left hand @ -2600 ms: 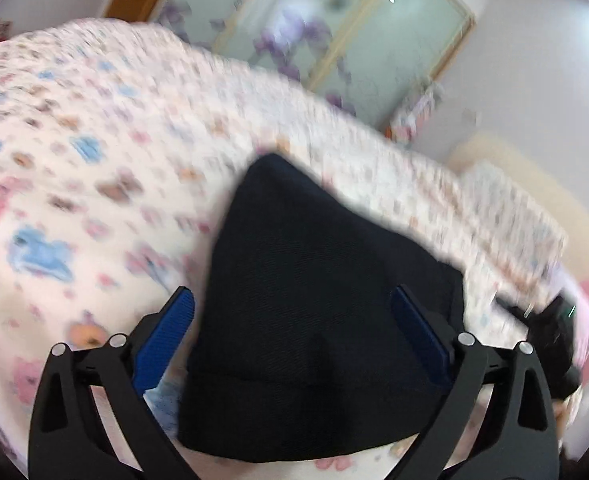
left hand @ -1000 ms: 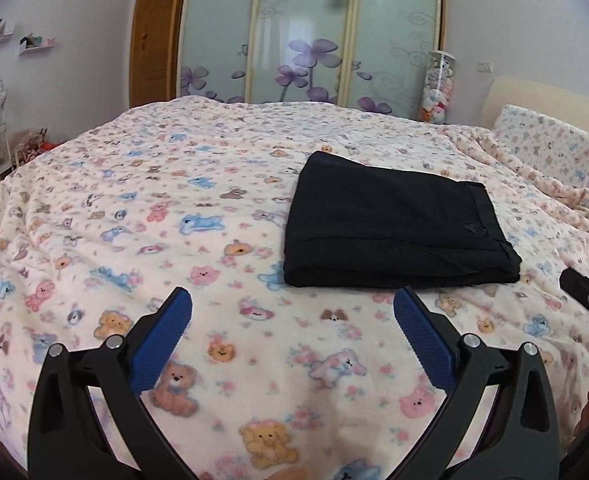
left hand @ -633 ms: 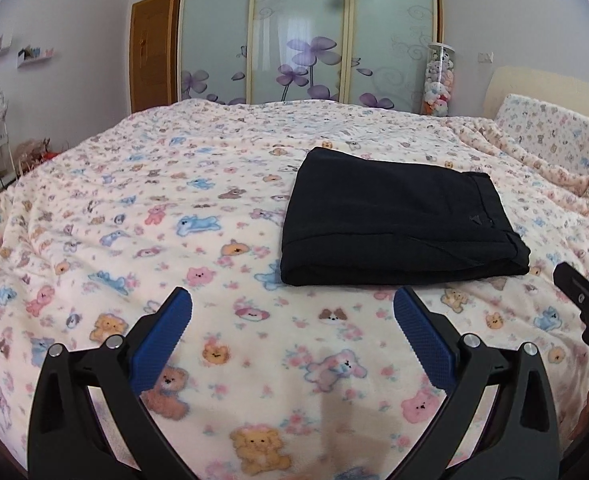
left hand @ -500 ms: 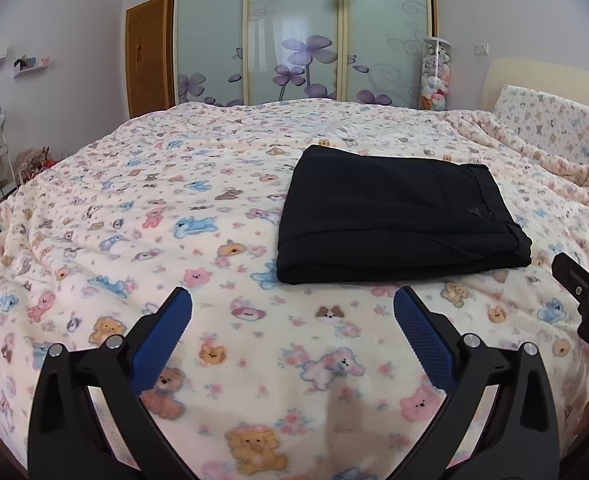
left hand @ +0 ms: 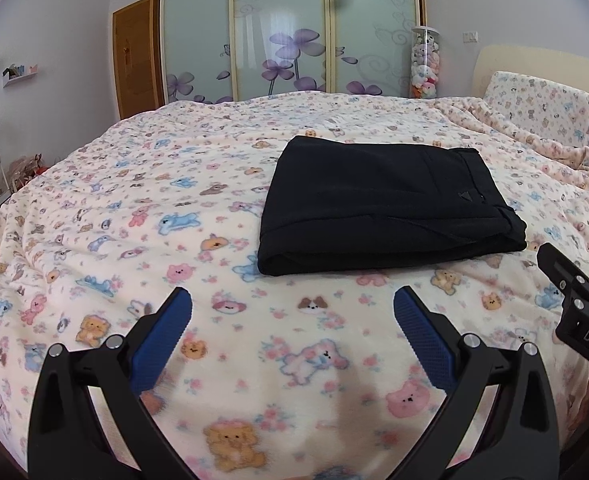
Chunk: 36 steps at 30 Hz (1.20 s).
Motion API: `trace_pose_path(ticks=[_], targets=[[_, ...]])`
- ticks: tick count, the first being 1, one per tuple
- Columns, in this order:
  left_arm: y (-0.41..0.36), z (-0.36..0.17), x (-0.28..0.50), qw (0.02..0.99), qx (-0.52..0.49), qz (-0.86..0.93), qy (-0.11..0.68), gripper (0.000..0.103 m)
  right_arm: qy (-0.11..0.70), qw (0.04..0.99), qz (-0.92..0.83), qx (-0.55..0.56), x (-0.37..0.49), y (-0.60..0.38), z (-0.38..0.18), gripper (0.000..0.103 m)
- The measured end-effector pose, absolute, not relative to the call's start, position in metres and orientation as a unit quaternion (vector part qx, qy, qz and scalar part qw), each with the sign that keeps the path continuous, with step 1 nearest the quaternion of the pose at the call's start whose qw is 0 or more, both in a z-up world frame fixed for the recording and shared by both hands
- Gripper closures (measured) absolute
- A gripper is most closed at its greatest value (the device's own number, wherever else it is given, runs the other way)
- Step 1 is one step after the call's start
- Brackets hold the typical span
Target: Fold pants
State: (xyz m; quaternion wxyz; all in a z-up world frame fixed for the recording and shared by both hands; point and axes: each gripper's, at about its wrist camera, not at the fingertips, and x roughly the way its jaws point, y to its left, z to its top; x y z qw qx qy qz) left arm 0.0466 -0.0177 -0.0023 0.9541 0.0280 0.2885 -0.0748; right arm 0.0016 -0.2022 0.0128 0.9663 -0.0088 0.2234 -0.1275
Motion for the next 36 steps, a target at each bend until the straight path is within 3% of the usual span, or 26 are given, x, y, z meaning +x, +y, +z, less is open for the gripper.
trace_pose_path(ticks=[36], targets=[[-0.013, 0.0, 0.045, 0.958, 0.015, -0.063, 0.281, 0.002, 0.235, 0.965, -0.112, -0.026, 0.004, -0.19, 0.007, 0.001]])
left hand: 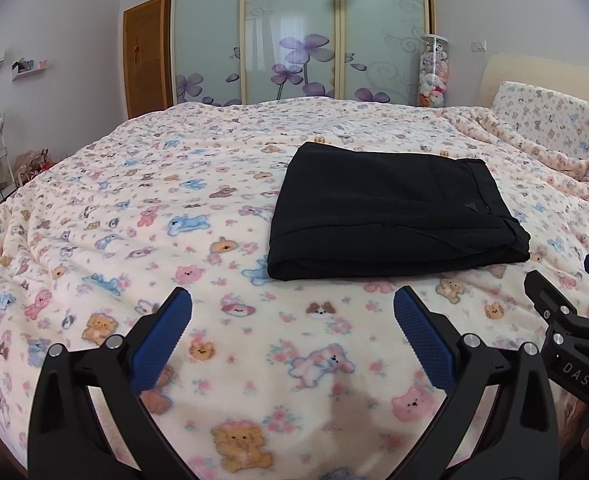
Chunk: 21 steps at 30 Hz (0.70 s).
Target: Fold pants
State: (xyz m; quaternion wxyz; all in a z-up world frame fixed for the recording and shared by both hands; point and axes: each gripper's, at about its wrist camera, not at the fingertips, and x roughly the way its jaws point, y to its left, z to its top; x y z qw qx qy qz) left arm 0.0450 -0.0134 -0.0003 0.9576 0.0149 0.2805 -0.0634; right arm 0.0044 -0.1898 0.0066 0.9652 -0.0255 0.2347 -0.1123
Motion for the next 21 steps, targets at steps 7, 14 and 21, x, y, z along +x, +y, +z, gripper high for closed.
trace_pose_path(ticks=[7, 14, 21], targets=[[-0.0162, -0.0007, 0.0447, 0.957, 0.022, -0.069, 0.28, 0.002, 0.241, 0.964, -0.109, -0.026, 0.0068, -0.1916, 0.002, 0.001], [-0.0174, -0.001, 0.0447, 0.956, 0.022, -0.075, 0.283, 0.002, 0.241, 0.964, -0.108, -0.027, 0.0082, -0.1922, 0.0028, 0.001], [-0.0177, -0.001, 0.0443, 0.956, 0.022, -0.077, 0.284, 0.002, 0.243, 0.964, -0.107, -0.027, 0.009, -0.1928, 0.0028, 0.001]])
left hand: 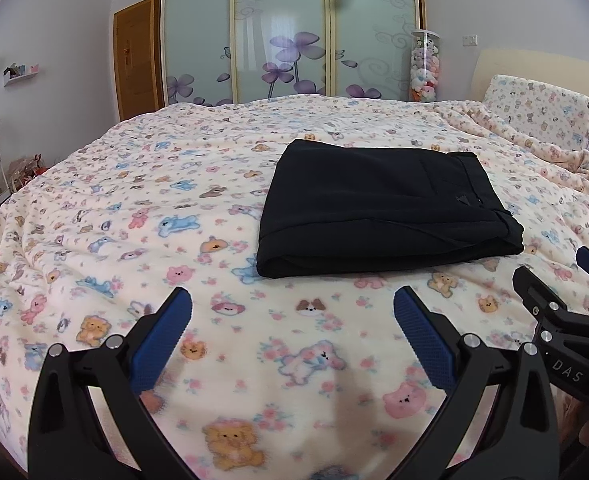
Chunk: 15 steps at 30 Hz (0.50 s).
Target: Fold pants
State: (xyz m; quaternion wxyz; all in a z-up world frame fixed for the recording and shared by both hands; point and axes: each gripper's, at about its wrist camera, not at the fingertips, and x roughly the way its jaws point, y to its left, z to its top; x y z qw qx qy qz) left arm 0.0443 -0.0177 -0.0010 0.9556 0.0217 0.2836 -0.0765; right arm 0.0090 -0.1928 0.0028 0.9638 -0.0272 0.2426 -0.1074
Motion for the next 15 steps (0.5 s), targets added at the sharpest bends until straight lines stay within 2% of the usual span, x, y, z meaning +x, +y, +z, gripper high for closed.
trace_pose_path(ticks=[15], targets=[[-0.0197, -0.0005, 0.0426, 0.956, 0.02, -0.081, 0.28, 0.002, 0.246, 0.963, -0.107, -0.029, 0.0095, -0.1915, 0.0011, 0.001]])
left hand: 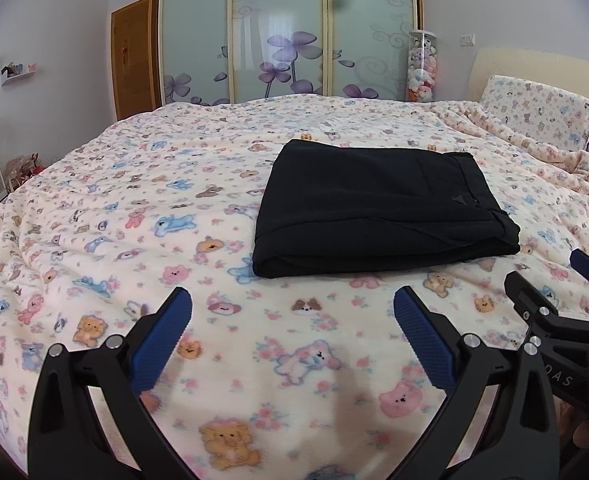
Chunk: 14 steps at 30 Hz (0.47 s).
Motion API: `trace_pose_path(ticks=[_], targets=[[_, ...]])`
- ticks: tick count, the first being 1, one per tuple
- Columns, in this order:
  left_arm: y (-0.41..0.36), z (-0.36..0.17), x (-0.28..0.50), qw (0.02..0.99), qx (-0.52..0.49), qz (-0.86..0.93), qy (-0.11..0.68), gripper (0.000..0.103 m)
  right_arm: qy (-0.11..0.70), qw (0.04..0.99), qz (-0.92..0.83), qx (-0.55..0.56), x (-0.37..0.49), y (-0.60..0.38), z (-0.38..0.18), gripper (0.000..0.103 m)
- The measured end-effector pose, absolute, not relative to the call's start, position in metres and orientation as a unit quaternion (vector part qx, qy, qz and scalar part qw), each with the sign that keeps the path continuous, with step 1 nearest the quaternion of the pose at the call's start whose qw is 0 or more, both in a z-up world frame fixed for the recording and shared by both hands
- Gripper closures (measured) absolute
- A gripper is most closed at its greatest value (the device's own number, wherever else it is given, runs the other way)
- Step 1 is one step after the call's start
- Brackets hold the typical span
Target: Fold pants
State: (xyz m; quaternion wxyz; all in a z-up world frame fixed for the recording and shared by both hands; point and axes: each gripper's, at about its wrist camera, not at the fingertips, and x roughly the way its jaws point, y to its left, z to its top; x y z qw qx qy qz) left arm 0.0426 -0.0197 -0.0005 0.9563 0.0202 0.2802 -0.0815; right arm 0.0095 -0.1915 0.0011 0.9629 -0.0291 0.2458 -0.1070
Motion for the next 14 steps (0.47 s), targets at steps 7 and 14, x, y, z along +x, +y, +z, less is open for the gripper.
trace_pose_path(ticks=[7, 14], targets=[[-0.02, 0.0002, 0.0409, 0.957, 0.025, -0.085, 0.275, 0.002, 0.248, 0.963, -0.106, -0.03, 0.0107, -0.1925, -0.0006, 0.001], [-0.0161, 0.0001, 0.0447, 0.956, 0.024, -0.087, 0.278, 0.002, 0.25, 0.962, -0.103, -0.028, 0.013, -0.1973, -0.0037, 0.001]])
